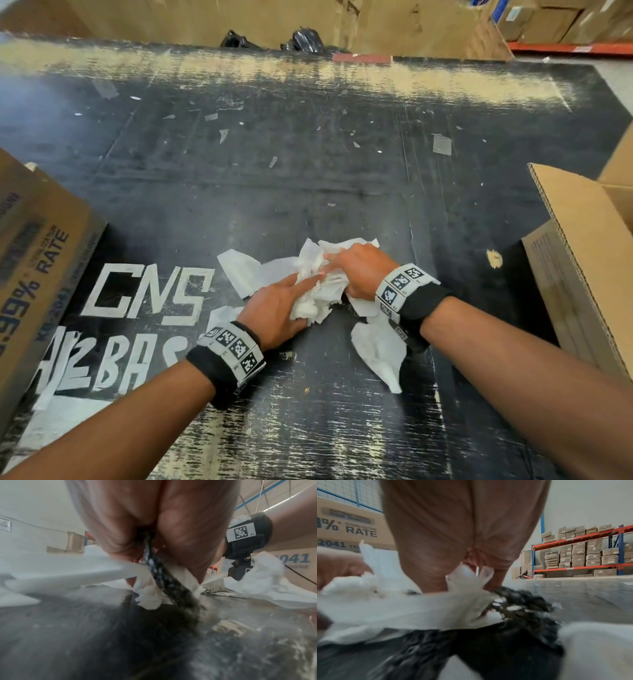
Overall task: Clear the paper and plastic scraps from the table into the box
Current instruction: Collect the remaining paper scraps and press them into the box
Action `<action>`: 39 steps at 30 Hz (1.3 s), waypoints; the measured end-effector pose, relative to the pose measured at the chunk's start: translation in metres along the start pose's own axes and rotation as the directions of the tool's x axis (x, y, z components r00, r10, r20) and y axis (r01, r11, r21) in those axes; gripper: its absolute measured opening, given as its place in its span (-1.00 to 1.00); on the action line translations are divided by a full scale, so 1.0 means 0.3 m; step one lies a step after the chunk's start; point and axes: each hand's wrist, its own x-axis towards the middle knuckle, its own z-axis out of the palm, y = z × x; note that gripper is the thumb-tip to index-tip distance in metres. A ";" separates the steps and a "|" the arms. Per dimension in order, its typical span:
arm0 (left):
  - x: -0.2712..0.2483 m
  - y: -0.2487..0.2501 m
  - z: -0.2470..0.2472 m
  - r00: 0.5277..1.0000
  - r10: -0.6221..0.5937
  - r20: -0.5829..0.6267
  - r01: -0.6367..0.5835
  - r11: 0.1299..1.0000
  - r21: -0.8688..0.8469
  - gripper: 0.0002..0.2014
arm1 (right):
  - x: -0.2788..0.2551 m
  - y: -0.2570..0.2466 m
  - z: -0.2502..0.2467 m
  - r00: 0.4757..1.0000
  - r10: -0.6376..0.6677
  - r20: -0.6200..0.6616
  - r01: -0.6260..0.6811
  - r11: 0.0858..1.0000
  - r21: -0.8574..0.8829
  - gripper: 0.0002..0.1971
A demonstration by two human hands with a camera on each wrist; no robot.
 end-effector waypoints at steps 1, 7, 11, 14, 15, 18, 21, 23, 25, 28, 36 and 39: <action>0.006 0.004 -0.004 0.999 0.005 -0.035 -0.006 0.999 -0.032 -0.29 | 0.000 -0.015 -0.001 1.000 0.005 -0.018 -0.005 1.000 -0.016 -0.56; -0.022 0.065 0.014 0.986 0.011 -0.167 -0.026 0.996 -0.088 -0.43 | -0.067 -0.074 -0.015 0.978 0.193 -0.080 -0.196 0.980 -0.032 -0.78; 0.015 0.073 -0.064 0.923 -0.027 -0.384 -0.035 0.988 -0.153 -0.53 | -0.063 -0.068 -0.113 0.956 0.248 -0.160 -0.240 0.968 0.065 -0.76; 0.016 0.097 -0.145 0.858 -0.059 -0.511 -0.066 0.973 -0.222 -0.54 | -0.107 -0.049 -0.193 0.932 0.246 -0.266 -0.231 0.969 0.088 -0.74; 0.006 0.107 -0.171 0.843 -0.068 -0.534 -0.074 0.968 -0.241 -0.53 | -0.136 -0.053 -0.214 0.924 0.247 -0.292 -0.229 0.969 0.094 -0.74; -0.034 0.120 -0.229 0.828 -0.038 -0.560 -0.118 0.964 -0.239 -0.51 | -0.237 -0.066 -0.257 0.905 0.237 -0.353 -0.214 0.971 0.104 -0.75; -0.099 0.094 -0.223 0.872 0.039 -0.488 -0.115 0.985 -0.126 -0.51 | -0.350 -0.073 -0.233 0.862 0.279 -0.423 -0.206 0.956 0.210 -0.82; -0.126 0.041 -0.185 0.918 0.046 -0.394 -0.067 0.997 -0.041 -0.40 | -0.409 -0.065 -0.160 0.844 0.335 -0.418 -0.217 0.928 0.304 -0.77; -0.140 -0.013 -0.139 0.964 0.010 -0.267 -0.003 1.000 0.025 -0.31 | -0.441 -0.056 -0.054 0.869 0.347 -0.352 -0.260 0.927 0.272 -0.68; -0.141 -0.055 -0.081 0.995 -0.027 -0.096 0.038 0.993 0.113 -0.30 | -0.441 -0.052 0.105 0.922 0.315 -0.225 -0.268 0.939 0.216 -0.78; -0.139 -0.038 -0.074 0.998 -0.056 -0.013 0.057 0.977 0.204 -0.30 | -0.457 -0.083 0.216 0.983 0.157 -0.091 -0.133 0.964 0.232 -0.46; -0.153 -0.032 -0.053 0.998 -0.061 -0.018 0.063 0.967 0.245 -0.16 | -0.482 -0.106 0.198 0.988 0.120 -0.101 -0.105 0.985 0.137 -0.31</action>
